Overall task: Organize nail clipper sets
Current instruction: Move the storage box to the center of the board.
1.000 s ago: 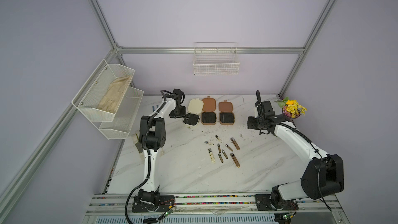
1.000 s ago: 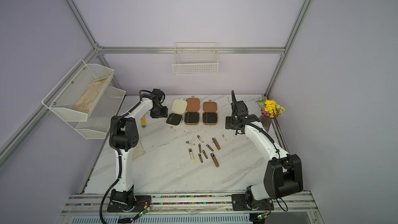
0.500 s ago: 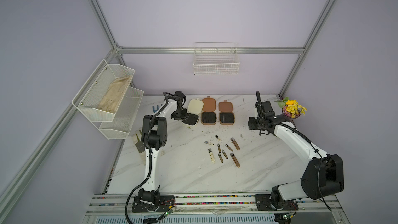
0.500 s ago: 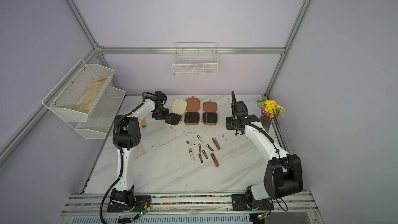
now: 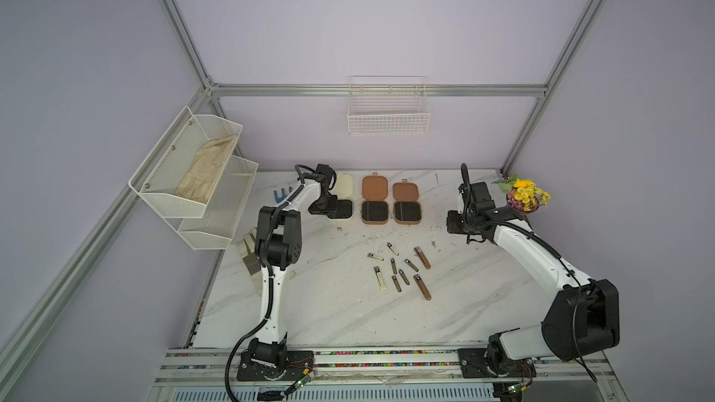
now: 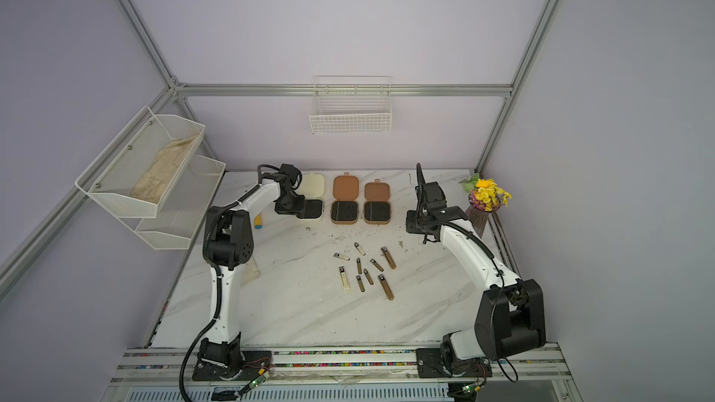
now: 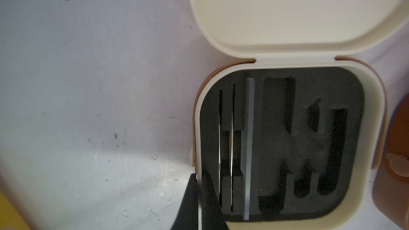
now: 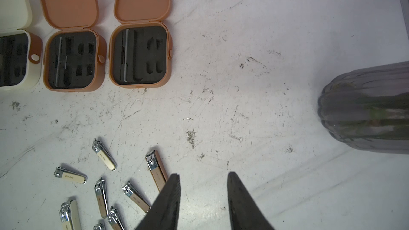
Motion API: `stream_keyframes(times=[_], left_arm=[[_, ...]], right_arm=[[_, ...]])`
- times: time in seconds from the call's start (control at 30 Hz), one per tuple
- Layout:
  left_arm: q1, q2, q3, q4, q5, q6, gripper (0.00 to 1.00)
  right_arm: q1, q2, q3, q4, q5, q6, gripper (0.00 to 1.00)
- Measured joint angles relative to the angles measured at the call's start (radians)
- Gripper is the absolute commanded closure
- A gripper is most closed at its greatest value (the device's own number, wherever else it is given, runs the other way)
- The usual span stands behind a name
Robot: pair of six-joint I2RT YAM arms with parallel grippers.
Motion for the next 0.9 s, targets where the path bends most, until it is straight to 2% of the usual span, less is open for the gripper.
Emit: stream_keyframes(times=[0.2, 0.4, 0.63, 0.8, 0.9], left_arm=[[-0.015, -0.114, -0.182, 0.021, -0.053, -0.029, 1.00], [-0.068, -0.269, -0.390, 0.005, -0.091, -0.126, 1.00], [-0.233, -0.459, -0.636, -0.029, -0.114, -0.355, 1.00], [-0.332, -0.501, -0.755, -0.032, -0.138, -0.513, 1.00], [-0.368, -0.528, -0.794, -0.028, -0.153, -0.586, 0.86]], right_arm=[[0.000, -0.025, 0.000, -0.010, -0.031, -0.005, 0.62], [0.004, -0.041, 0.000, -0.027, -0.087, -0.021, 0.62], [0.031, -0.106, -0.013, -0.016, -0.158, -0.031, 0.62], [0.064, -0.124, -0.061, -0.012, -0.193, -0.031, 0.62], [0.081, -0.124, -0.089, -0.011, -0.202, -0.031, 0.62]])
